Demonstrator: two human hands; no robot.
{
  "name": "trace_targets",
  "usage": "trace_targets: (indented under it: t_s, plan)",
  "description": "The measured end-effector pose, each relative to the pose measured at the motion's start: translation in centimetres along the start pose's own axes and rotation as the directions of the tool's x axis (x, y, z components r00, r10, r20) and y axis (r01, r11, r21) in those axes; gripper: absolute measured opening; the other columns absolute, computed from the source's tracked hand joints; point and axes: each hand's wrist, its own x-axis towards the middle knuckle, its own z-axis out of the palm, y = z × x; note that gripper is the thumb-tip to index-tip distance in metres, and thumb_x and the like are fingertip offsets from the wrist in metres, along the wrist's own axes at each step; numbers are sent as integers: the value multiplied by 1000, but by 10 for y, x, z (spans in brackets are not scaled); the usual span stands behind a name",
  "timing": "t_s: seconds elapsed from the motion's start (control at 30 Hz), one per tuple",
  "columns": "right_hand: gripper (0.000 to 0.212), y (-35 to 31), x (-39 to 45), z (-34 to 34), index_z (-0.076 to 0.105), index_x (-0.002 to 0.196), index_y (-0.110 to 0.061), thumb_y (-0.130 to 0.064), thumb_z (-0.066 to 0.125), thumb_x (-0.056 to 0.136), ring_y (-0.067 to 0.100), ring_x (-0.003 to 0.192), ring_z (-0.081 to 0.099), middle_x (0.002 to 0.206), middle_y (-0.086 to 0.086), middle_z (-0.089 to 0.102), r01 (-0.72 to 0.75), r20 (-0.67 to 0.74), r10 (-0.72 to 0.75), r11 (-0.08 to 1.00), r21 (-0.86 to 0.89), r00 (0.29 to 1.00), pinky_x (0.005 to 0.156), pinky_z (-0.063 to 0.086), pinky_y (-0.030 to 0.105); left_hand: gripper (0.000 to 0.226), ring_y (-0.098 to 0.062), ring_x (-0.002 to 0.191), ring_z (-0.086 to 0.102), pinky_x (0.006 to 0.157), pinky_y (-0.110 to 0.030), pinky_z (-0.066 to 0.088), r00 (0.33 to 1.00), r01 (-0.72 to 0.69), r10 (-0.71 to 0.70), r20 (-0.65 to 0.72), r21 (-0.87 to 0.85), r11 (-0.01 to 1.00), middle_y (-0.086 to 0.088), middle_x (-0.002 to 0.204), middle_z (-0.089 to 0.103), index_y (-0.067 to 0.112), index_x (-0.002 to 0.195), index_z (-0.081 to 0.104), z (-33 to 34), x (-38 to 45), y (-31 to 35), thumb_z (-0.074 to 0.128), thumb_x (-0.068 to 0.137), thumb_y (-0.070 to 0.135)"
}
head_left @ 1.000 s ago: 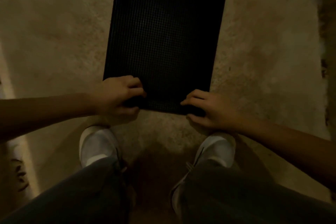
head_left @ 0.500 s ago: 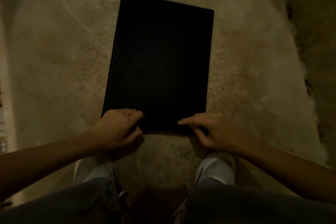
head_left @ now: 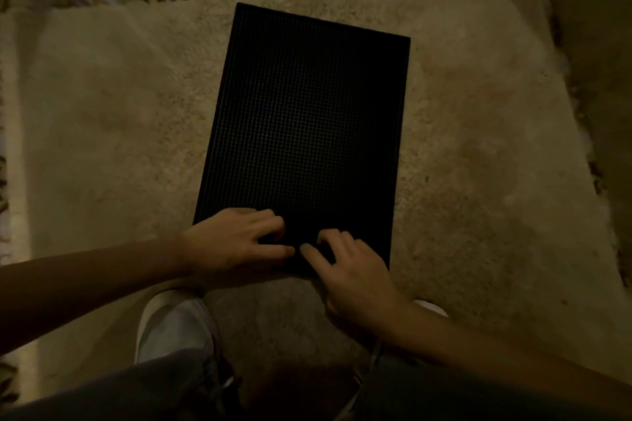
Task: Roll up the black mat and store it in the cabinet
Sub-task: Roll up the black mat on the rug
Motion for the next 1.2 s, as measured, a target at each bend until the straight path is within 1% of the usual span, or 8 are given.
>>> trace_targets:
  t_s: [0.1,0.33,0.5,0.6,0.77,0.9,1.0,1.2]
  plan:
    - [49,1,-4,6,55,134,-16,-25,73,89,26,89,57,115,14,58,13,-107,-13,1000,-6,994,64,46,36,34,-22,88,49,52,-33,50,1000,26,-26,-7,-30,999,-8,111,42,17,132,47,0,-2,2,43,99,20]
    - [17,5,-8,7,65,116,-15,-17,55,102,25,97,58,108,6,66,89,-296,-107,993,-73,949,68,40,37,30,-23,86,49,53,-33,49,998,63,-62,34,-26,998,-10,104,52,18,124,55,-8,0,5,46,96,18]
    - [30,25,-12,2,67,120,-12,-31,52,101,24,96,58,110,7,67,242,-197,-238,970,-2,951,70,42,37,31,-22,83,54,55,-32,52,998,43,-44,43,20,999,-7,101,65,11,117,69,-12,-1,10,48,95,19]
    - [37,37,2,-1,69,117,-12,-43,59,99,23,89,59,107,6,67,259,-161,-259,966,-23,952,67,42,37,29,-24,78,62,55,-31,52,991,134,-135,-6,114,984,-8,96,68,9,116,61,-7,-1,21,45,93,18]
    - [33,48,11,-3,71,114,-8,-37,62,101,21,81,60,99,6,68,353,-147,-352,935,-17,925,61,49,35,35,-27,82,62,63,-34,53,963,269,-265,-48,204,941,-12,102,67,6,122,55,5,-8,43,42,92,20]
    - [36,40,1,1,70,119,-8,-37,60,102,21,80,61,97,6,69,265,-174,-266,964,-30,948,59,49,36,40,-25,86,63,71,-38,49,928,370,-349,-128,239,898,-10,106,70,9,115,71,15,-9,54,37,106,29]
    - [38,32,-6,7,69,123,-9,-40,59,102,21,80,61,99,6,68,162,-183,-162,987,-17,970,59,48,37,46,-28,91,57,78,-42,40,930,368,-348,-119,274,889,-13,110,70,6,120,63,21,-11,57,23,108,23]
    - [40,36,-4,10,70,124,-14,-45,58,102,20,76,57,96,7,64,99,-210,-98,995,-4,973,56,47,36,36,-27,81,59,65,-36,51,958,286,-274,-85,226,931,-11,105,69,7,119,55,17,-7,36,26,108,24]
